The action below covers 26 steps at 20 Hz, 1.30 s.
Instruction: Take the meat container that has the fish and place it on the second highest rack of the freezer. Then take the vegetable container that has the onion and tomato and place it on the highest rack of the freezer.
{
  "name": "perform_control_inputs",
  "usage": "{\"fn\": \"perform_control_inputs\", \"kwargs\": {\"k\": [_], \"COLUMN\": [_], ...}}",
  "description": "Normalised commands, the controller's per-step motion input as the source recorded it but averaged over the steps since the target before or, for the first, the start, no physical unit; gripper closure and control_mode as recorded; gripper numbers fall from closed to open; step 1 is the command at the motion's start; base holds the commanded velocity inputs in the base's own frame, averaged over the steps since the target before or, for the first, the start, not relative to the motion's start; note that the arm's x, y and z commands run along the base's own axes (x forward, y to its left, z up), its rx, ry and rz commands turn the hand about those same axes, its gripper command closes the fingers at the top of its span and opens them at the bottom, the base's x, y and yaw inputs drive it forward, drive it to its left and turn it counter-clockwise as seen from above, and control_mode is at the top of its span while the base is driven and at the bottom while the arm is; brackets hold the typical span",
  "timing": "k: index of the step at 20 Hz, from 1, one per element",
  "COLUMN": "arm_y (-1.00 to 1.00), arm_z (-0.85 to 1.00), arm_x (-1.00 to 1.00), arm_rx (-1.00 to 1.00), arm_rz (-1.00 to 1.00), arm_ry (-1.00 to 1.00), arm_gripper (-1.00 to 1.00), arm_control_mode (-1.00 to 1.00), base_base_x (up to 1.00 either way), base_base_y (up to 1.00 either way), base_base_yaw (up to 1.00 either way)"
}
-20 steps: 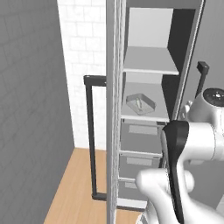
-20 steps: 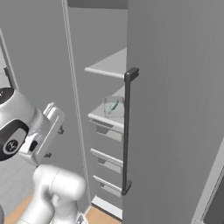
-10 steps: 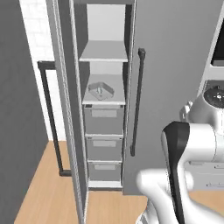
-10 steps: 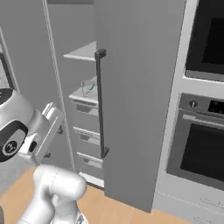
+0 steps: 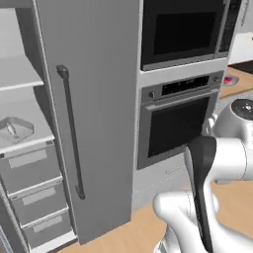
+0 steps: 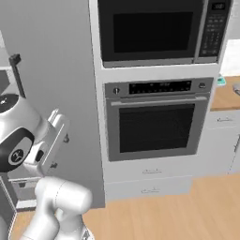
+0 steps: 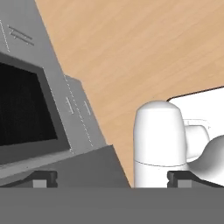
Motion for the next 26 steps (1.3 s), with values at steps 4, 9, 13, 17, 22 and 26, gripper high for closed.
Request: {"fn": "perform_control_inputs", "kwargs": {"k": [4,9,13,17,22,26], "arm_y": [0.0,0.0,0.0,0.0,0.0,0.0], "arm_z": [0.0,0.0,0.0,0.0,0.0,0.0], "arm_x": [0.0,0.0,0.0,0.0,0.0,0.0], "arm_rx": [0.0,0.0,0.0,0.0,0.0,0.0], "arm_rz": [0.0,0.0,0.0,0.0,0.0,0.0], "arm_ry": [0.0,0.0,0.0,0.0,0.0,0.0], "arm_gripper": [-1.0,-1.0,-1.0,-1.0,-1.0,-1.0], "arm_control_mode": [1.0,1.0,1.0,1.0,1.0,1.0], "base_base_x": [0.0,0.12,0.98,1.0,1.0,1.0], "base_base_y": [-0.33,-0.48,-0.51,-0.38,-0.33,-0.42], "base_base_yaw": [-0.83,-0.75,-0.37,-0.06,0.06,0.15]}}
